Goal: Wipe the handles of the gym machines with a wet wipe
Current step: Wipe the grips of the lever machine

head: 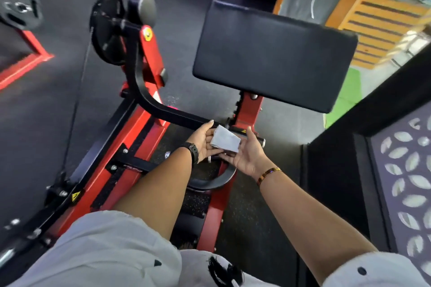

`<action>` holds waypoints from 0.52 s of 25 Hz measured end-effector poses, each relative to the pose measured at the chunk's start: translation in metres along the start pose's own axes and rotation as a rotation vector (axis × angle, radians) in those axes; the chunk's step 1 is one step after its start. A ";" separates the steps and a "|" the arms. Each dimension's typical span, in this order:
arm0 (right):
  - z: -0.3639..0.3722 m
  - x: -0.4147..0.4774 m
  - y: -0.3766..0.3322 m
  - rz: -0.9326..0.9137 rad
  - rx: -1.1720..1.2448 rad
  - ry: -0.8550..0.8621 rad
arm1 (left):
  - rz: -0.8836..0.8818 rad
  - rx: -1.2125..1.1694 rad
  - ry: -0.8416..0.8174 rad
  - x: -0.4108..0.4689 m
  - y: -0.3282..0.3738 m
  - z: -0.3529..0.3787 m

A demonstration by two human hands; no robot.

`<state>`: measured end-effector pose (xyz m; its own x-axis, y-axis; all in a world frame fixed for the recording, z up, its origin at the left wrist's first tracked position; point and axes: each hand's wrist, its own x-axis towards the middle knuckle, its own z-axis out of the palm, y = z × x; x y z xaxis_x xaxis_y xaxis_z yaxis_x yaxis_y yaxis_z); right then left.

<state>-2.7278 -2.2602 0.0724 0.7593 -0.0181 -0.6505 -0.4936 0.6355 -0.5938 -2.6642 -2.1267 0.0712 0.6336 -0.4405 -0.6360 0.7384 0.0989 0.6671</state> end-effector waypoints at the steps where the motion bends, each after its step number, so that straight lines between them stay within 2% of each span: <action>1: 0.004 -0.001 -0.002 0.001 -0.005 -0.008 | 0.025 -0.037 0.027 -0.005 0.000 -0.005; 7: 0.031 -0.013 -0.009 0.007 -0.127 -0.125 | 0.212 -0.301 0.208 -0.049 -0.017 -0.023; 13: 0.076 -0.019 0.033 0.160 -0.247 -0.294 | 0.356 -0.562 0.404 -0.117 -0.053 -0.054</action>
<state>-2.7265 -2.1802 0.1008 0.7355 0.3099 -0.6025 -0.6753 0.4073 -0.6149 -2.7652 -2.0323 0.0892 0.8098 0.0513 -0.5845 0.4128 0.6582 0.6296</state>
